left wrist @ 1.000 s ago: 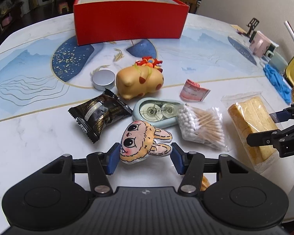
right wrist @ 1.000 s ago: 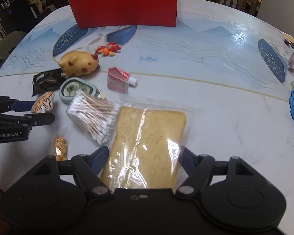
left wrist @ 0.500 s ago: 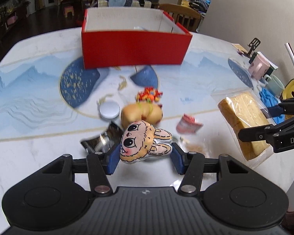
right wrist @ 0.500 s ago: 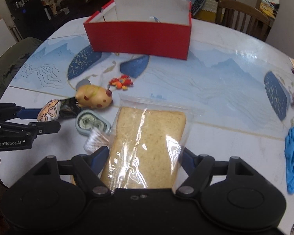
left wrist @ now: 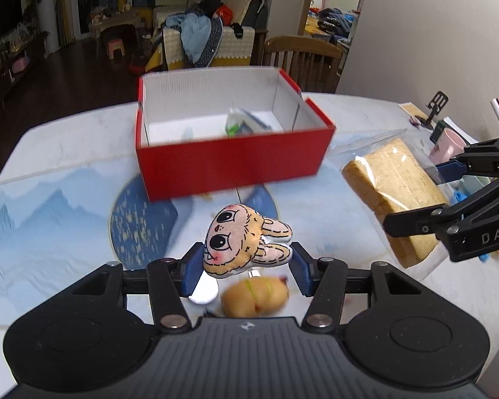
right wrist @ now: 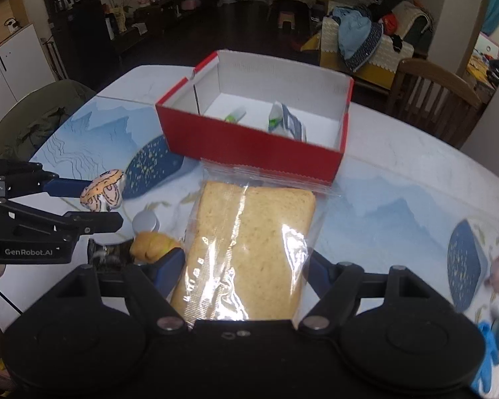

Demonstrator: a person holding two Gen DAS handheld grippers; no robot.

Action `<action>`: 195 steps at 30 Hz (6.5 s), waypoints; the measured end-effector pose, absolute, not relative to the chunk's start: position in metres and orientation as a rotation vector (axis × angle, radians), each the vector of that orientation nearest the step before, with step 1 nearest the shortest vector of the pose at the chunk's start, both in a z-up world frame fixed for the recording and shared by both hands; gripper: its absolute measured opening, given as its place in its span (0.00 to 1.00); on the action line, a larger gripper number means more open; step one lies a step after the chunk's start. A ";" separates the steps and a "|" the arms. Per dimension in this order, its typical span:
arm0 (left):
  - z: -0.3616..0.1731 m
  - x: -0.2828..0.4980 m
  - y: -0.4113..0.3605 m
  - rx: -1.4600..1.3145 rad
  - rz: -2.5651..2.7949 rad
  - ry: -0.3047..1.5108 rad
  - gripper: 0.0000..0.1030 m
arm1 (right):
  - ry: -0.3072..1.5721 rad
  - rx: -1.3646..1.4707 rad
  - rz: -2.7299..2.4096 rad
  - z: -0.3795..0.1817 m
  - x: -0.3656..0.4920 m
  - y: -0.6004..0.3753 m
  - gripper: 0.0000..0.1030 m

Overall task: Organize objects
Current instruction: 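Carry the bread bag and keychain with both grippers into the red box, then open both grippers to release the items in the box and withdraw, then move both grippers back toward the remaining items on the table, then grasp the cotton swab bag with the right gripper while the left grasps the snack bag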

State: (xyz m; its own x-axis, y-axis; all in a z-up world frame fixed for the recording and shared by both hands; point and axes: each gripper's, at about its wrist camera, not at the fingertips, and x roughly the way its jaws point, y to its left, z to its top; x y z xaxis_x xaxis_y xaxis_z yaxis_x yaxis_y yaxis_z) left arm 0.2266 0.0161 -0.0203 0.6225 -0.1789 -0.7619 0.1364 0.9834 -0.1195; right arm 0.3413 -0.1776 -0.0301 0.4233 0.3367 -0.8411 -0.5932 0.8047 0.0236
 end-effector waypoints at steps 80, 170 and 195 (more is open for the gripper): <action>-0.099 0.524 0.026 0.105 -0.070 1.180 0.61 | 0.949 -0.287 0.611 -0.097 0.555 -0.115 0.84; -0.123 0.115 -0.027 -0.144 -0.231 1.103 1.00 | 1.001 -0.428 0.645 -0.143 0.243 -0.186 0.98; -0.150 0.105 -0.039 0.044 -0.173 1.122 0.96 | 1.011 -0.607 0.742 -0.176 0.247 -0.145 0.77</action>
